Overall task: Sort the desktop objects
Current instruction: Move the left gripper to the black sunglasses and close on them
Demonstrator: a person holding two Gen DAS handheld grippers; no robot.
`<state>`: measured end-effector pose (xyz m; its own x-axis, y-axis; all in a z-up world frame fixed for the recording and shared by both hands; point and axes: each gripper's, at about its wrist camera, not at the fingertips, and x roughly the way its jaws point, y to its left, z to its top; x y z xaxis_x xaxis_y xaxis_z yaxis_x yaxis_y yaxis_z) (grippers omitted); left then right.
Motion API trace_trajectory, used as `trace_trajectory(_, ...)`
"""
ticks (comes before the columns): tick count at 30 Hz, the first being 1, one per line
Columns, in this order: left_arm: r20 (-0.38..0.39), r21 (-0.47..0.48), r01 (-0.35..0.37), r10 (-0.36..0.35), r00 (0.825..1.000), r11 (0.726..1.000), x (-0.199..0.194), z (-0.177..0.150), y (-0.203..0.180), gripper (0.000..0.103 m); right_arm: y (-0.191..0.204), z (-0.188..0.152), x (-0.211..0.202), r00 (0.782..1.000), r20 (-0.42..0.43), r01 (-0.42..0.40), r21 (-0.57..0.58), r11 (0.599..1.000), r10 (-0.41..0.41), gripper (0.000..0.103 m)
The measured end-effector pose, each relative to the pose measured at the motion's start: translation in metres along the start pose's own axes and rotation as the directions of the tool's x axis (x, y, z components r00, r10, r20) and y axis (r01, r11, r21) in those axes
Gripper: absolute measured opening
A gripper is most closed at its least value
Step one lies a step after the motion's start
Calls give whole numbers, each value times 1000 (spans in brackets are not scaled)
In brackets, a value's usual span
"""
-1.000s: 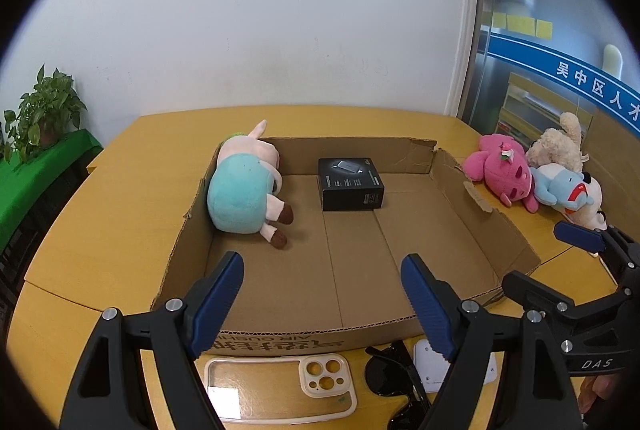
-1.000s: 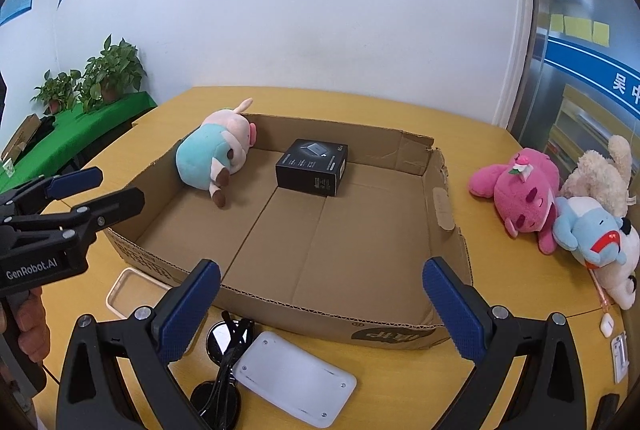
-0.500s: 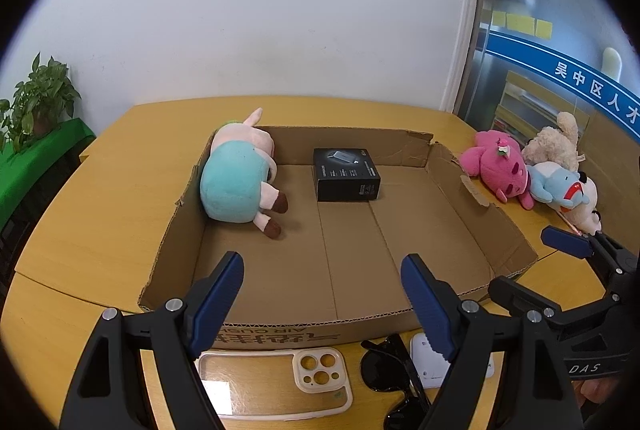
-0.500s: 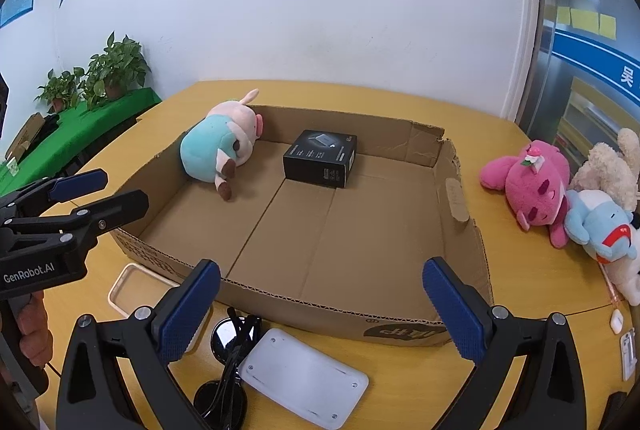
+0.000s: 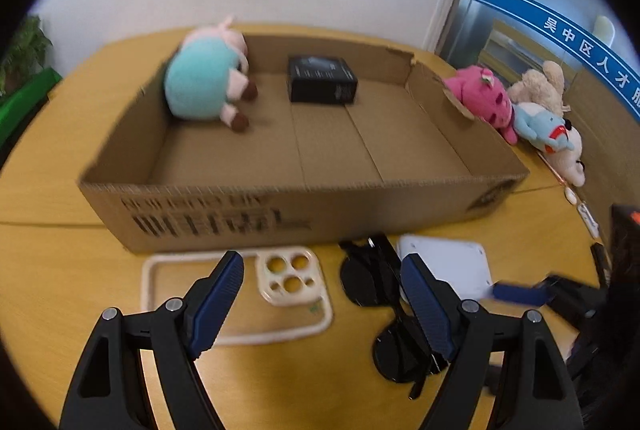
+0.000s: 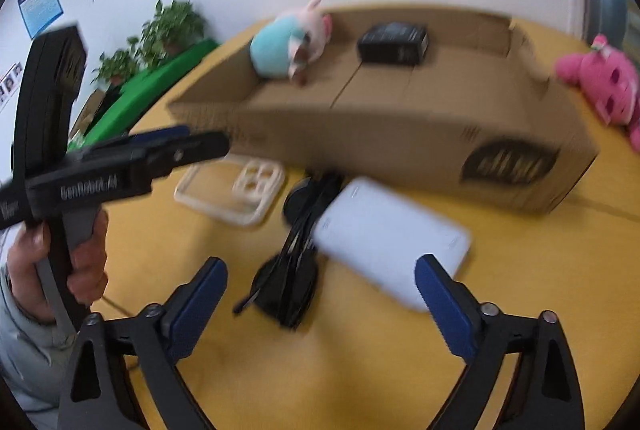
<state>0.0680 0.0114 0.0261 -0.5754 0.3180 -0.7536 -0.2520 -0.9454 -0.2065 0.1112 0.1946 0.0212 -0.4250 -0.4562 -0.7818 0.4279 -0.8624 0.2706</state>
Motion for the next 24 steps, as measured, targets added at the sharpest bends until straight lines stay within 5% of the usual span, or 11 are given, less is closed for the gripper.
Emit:
trace_trajectory(1, -20, -9, 22, -22, 1000, 1000, 5, -3, -1, 80, 1, -5, 7, 1000, -20, -16, 8, 1000, 16, 75)
trace_trajectory(4, -57, -22, 72, -73, 996, 997, 15, -8, -5, 80, 11, -16, 27, 996, -74, -48, 3, 999, 48, 70)
trace_trajectory(13, -153, -79, 238, -248, 957, 968, 46, -23, -15, 77, 20, -22, 44, 996, -73, -55, -29, 998, 53, 42)
trace_trajectory(21, -211, -105, 237, -255, 944, 966, 56, -38, -16, 55, 20, -29, 40, 995, -64, -83, -30, 996, 81, 40)
trace_trajectory(24, -220, -141, 264, -290, 931, 954, 59, -39, -12, 32, 22, -31, 39, 994, -63, -92, -24, 996, 90, 39)
